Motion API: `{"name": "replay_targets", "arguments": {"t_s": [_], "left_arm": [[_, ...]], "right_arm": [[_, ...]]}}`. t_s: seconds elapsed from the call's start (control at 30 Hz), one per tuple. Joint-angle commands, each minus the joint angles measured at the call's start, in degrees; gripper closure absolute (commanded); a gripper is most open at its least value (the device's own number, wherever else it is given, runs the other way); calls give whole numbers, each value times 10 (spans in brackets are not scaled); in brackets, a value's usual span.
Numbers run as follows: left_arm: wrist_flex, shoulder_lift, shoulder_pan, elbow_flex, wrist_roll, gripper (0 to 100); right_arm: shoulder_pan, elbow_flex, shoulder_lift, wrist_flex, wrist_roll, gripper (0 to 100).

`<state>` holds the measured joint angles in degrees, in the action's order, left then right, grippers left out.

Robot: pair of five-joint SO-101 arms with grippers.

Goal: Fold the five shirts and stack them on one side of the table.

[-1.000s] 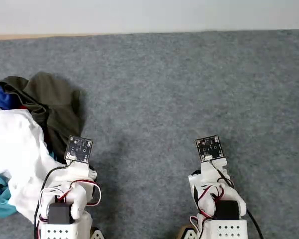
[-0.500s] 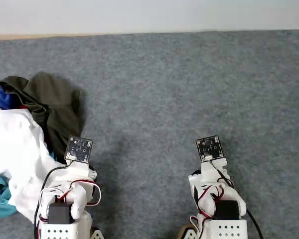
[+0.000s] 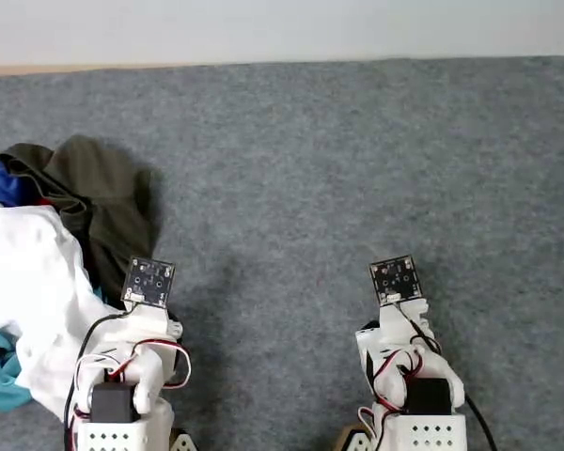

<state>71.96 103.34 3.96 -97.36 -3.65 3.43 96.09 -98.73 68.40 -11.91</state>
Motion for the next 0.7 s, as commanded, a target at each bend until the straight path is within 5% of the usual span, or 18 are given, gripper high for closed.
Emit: {"name": "replay_targets", "arguments": {"t_s": [0.0,0.67], "left_arm": [[4,9,1,9,-4,996],[4,9,-39,9,-4,996]], "right_arm": [[-6,6,-7,1,-7,990],[-4,6,-8,1,-9,990]]}}
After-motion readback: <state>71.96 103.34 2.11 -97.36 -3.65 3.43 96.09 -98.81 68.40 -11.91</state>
